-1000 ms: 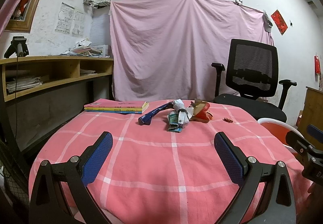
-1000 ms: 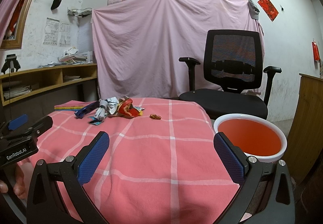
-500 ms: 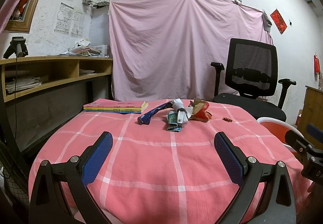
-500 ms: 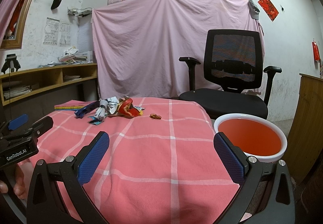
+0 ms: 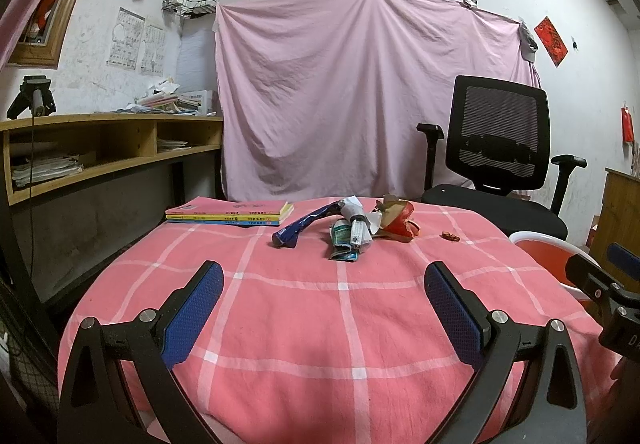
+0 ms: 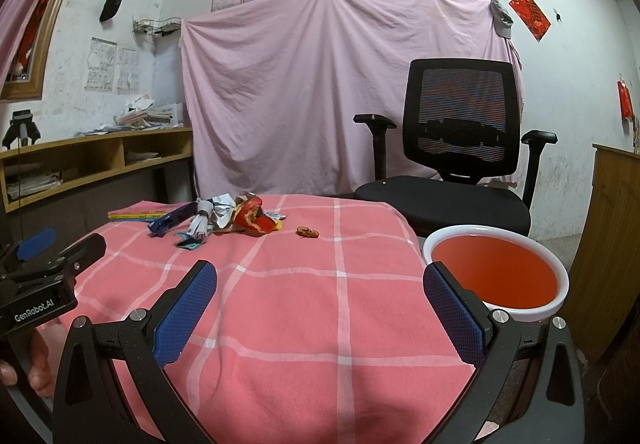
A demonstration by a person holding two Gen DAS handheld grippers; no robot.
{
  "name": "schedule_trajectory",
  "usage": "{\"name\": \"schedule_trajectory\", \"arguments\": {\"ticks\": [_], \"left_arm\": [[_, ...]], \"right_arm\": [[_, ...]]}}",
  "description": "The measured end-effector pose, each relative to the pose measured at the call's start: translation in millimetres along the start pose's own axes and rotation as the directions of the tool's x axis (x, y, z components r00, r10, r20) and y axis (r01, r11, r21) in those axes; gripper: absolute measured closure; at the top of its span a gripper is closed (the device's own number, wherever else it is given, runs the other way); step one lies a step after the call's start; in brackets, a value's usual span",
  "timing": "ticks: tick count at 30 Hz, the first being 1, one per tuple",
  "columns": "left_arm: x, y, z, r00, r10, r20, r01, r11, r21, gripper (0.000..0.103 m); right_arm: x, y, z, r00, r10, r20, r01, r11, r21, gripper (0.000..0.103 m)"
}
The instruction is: Collect trash
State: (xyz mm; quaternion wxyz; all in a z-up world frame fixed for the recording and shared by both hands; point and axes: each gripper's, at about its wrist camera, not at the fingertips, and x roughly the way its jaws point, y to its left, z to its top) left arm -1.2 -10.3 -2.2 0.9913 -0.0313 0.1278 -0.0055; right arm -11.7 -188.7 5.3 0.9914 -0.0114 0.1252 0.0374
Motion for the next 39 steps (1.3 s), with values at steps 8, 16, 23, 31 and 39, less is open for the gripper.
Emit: {"name": "schedule_trajectory", "arguments": {"ticks": [8, 16, 23, 31, 39], "left_arm": [[1.1, -1.2, -1.6, 1.0, 0.0, 0.002, 0.0, 1.0, -0.002, 0.005], [1.0, -1.6, -1.4, 1.0, 0.002, 0.003, -0.002, 1.0, 0.0, 0.005], [1.2, -0.8, -1.9, 1.0, 0.002, 0.005, -0.002, 1.0, -0.001, 0.005], [0.3, -0.2, -1.6, 1.0, -0.002, 0.011, 0.002, 1.0, -0.005, 0.005], [-7.2, 2.0, 4.1, 0.998, 0.046, 0.049, -0.045, 0.999, -0.028, 0.005]], "right_arm": [[-3.2, -3.1, -3.6, 1.0, -0.001, 0.0, 0.001, 1.0, -0.001, 0.0], [-3.0, -2.9, -2.8, 1.0, -0.001, -0.001, 0.001, 1.0, 0.001, 0.0], [-3.0, -2.0, -3.1, 1.0, 0.0, -0.001, 0.0, 1.0, 0.003, 0.0], [-1.3, 2.6, -3.6, 1.0, 0.004, 0.0, -0.004, 1.0, 0.0, 0.0], [-11.4, 7.4, 5.3, 0.999, 0.007, 0.044, -0.007, 1.0, -0.001, 0.0]]}}
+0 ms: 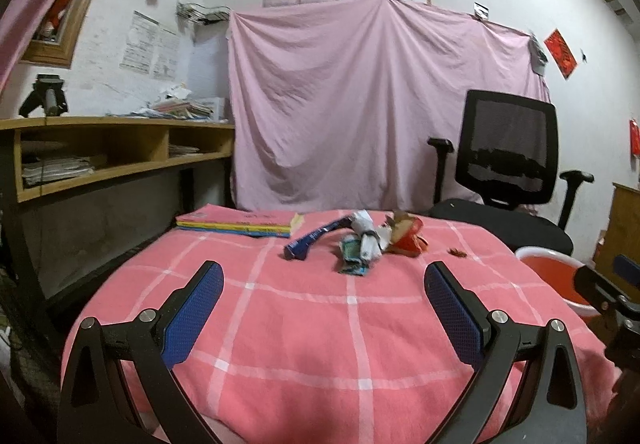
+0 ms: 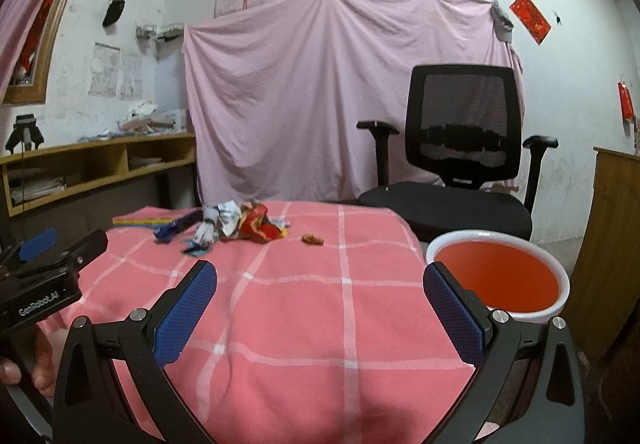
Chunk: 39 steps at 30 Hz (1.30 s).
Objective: Collect trash
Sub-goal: 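Grasp the brown dried peel with the right tool while the left tool grasps the green bottle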
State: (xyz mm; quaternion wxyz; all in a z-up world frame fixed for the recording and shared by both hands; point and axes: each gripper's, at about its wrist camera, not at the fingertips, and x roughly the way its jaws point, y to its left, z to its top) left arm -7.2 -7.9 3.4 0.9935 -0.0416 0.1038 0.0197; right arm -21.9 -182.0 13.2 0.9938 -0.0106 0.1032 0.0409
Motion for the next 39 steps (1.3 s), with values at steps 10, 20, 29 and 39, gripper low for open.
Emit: {"name": "schedule_trajectory", "arguments": {"ticks": [10, 20, 29, 39], "left_arm": [[15.3, 11.2, 15.2, 0.999, 0.026, 0.034, -0.024, 0.997, -0.069, 0.005], [45.0, 2.2, 44.6, 0.989, -0.011, 0.145, 0.009, 1.0, 0.019, 0.005], [108.6, -2.0, 58.7, 0.996, -0.064, 0.062, 0.065, 0.998, -0.006, 0.005], [155.7, -17.2, 52.0, 0.987, -0.116, -0.113, 0.117, 0.993, 0.001, 0.011]], "right_arm": [[8.8, 2.1, 21.5, 0.998, 0.022, 0.058, -0.019, 0.998, -0.054, 0.0], [52.5, -8.8, 65.2, 0.986, 0.07, 0.152, -0.056, 0.994, -0.098, 0.0], [124.4, -29.1, 81.0, 0.994, 0.063, 0.09, -0.059, 0.997, -0.047, 0.0], [177.5, -34.7, 54.0, 0.978, 0.14, -0.153, -0.144, 0.989, -0.015, 0.013]]}}
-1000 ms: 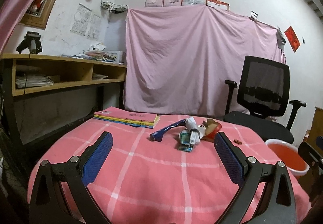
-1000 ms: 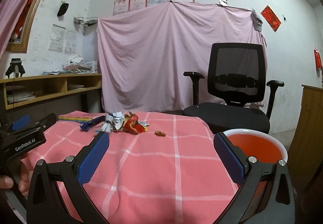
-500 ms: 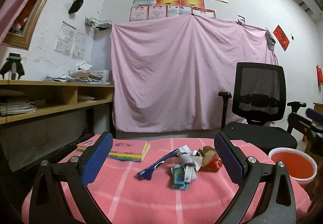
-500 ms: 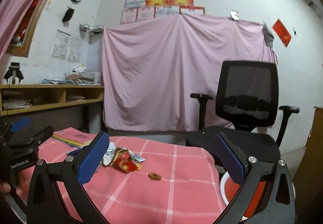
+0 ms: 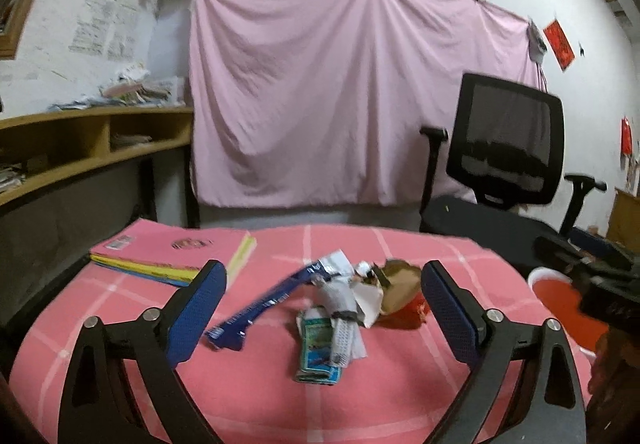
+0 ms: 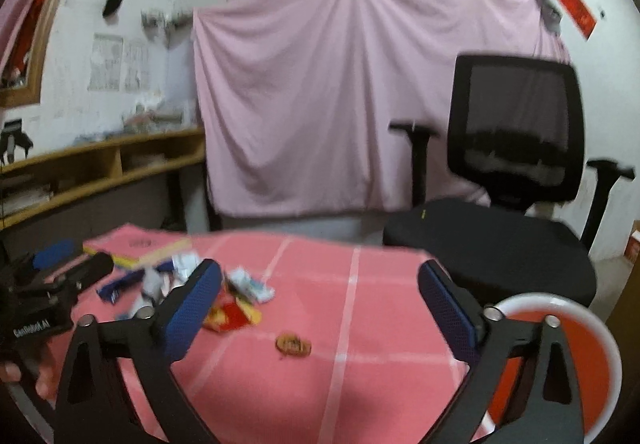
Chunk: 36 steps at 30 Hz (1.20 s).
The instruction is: Collect trash
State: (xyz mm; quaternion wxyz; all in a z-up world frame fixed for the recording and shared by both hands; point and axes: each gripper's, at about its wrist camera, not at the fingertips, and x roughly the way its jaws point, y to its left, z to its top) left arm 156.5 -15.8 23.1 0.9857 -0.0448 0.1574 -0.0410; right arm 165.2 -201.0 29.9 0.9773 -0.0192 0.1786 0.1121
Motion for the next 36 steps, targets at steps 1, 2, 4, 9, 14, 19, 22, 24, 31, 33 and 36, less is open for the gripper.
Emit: {"name": "schedule_trajectory", "arguments": {"ticks": [1, 2, 4, 9, 14, 19, 22, 24, 31, 33, 36], "left_arm": [[5.9, -1.8, -1.4, 1.0, -0.005, -0.029, 0.005, 1.0, 0.007, 0.014], [11.2, -3.4, -3.9, 0.998, -0.01, -0.055, 0.01, 1.0, 0.01, 0.017], [24.7, -4.7, -4.5, 0.993, -0.024, -0.117, 0.025, 1.0, 0.007, 0.031], [53.4, 3.8, -11.0, 0.962, -0.093, -0.255, 0.078, 0.995, -0.068, 0.052], [60.4, 17.2, -14.7, 0.935, -0.149, -0.323, 0.1, 0.982, -0.163, 0.075], [49.4, 25.6, -10.2, 0.937, -0.175, -0.302, 0.118, 0.973, -0.196, 0.083], [45.0, 28.8, -8.9, 0.94, -0.183, -0.289, 0.123, 0.969, -0.213, 0.085], [38.3, 32.3, -7.7, 0.945, -0.19, -0.266, 0.13, 0.965, -0.228, 0.085], [3.1, 23.7, -0.3, 0.974, -0.193, -0.116, 0.171, 0.97, -0.174, 0.085], [-4.6, 16.4, 2.4, 0.979, -0.188, -0.084, 0.176, 0.975, -0.137, 0.085], [-13.8, -2.7, 6.3, 0.981, -0.19, -0.034, 0.188, 0.98, -0.061, 0.085]], "right_arm": [[5.6, 0.3, -2.3, 0.999, 0.011, -0.032, -0.011, 1.0, 0.003, 0.015], [12.8, 0.3, -5.3, 0.997, 0.02, -0.073, -0.02, 1.0, 0.006, 0.019], [23.3, 0.5, -8.6, 0.992, 0.031, -0.126, -0.03, 0.999, 0.011, 0.023], [49.9, -3.0, -17.5, 0.964, 0.067, -0.257, -0.057, 0.997, 0.045, 0.038], [68.1, -6.8, -24.7, 0.928, 0.125, -0.35, -0.101, 0.991, 0.086, 0.049], [72.6, -1.7, -29.5, 0.906, 0.161, -0.391, -0.139, 0.987, 0.085, 0.065], [66.2, 3.7, -27.6, 0.915, 0.153, -0.374, -0.142, 0.988, 0.057, 0.075], [60.5, 8.6, -25.4, 0.924, 0.151, -0.351, -0.15, 0.988, 0.03, 0.075], [22.3, 15.5, -15.6, 0.979, 0.128, -0.156, -0.135, 0.99, -0.035, 0.075], [7.2, 15.1, -12.6, 0.989, 0.125, -0.078, -0.128, 0.991, -0.039, 0.075], [-13.0, 14.9, -10.0, 0.993, 0.113, 0.03, -0.111, 0.993, -0.048, 0.075]]}}
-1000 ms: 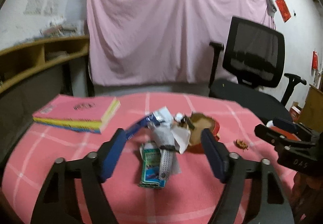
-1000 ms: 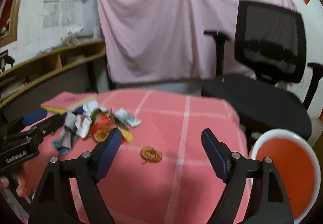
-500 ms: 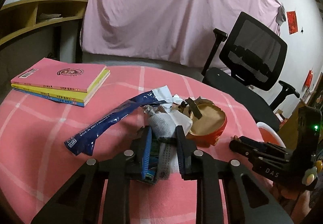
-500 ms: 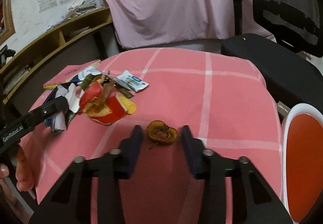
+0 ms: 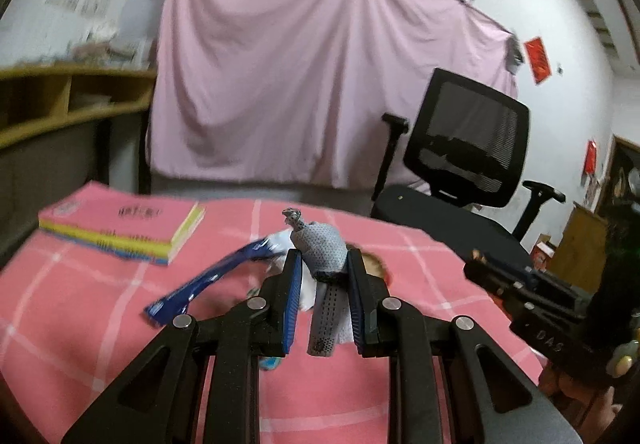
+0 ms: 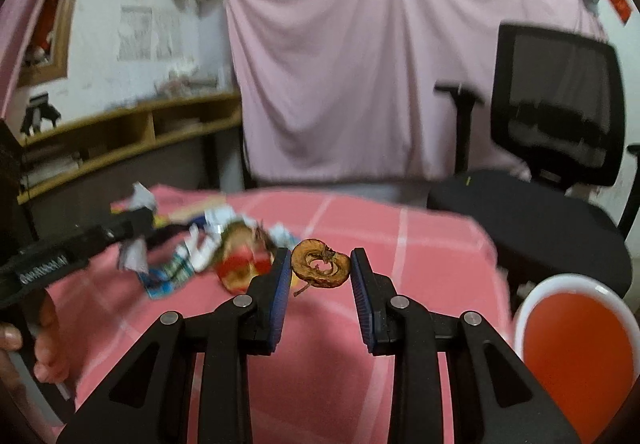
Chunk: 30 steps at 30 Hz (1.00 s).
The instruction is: Collect trash
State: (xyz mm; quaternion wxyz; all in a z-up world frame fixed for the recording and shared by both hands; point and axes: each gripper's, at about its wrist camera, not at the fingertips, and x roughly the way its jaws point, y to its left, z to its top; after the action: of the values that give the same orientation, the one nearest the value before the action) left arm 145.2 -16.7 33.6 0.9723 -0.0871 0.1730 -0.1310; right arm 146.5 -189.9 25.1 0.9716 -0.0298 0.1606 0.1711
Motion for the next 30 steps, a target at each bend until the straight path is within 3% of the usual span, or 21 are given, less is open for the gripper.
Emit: {"name": "schedule_trajectory", "arguments": {"ticks": [5, 8, 13, 17, 22, 30], "left_arm": [[1.6, -38.6, -1.4, 0.998, -0.035, 0.048, 0.029, 0.992, 0.123, 0.084], [9.2, -60.0, 1.8, 0.995, -0.083, 0.062, 0.071, 0.983, 0.167, 0.084], [31.9, -99.2, 9.9, 0.983, -0.175, 0.062, 0.157, 0.961, 0.229, 0.084], [55.5, -138.4, 15.1, 0.969, -0.247, 0.022, 0.232, 0.934, 0.272, 0.084], [93.8, -194.9, 19.5, 0.938, -0.337, -0.076, 0.344, 0.889, 0.303, 0.084], [157.2, -251.2, 16.9, 0.878, -0.394, -0.272, 0.455, 0.863, 0.219, 0.084]], "right_arm": [[-36.8, -5.1, 2.6, 0.983, -0.019, 0.183, 0.015, 1.0, 0.02, 0.075], [-51.1, -16.2, 2.6, 0.97, -0.06, 0.238, 0.053, 0.998, 0.036, 0.075], [-68.0, -47.8, 0.5, 0.938, -0.202, 0.283, 0.187, 0.979, 0.077, 0.075], [-77.0, -82.8, -4.6, 0.911, -0.317, 0.264, 0.283, 0.946, 0.159, 0.075], [-84.4, -129.4, -16.5, 0.878, -0.446, 0.173, 0.391, 0.877, 0.28, 0.075], [-85.5, -168.8, -40.2, 0.852, -0.522, 0.036, 0.47, 0.794, 0.386, 0.075]]}}
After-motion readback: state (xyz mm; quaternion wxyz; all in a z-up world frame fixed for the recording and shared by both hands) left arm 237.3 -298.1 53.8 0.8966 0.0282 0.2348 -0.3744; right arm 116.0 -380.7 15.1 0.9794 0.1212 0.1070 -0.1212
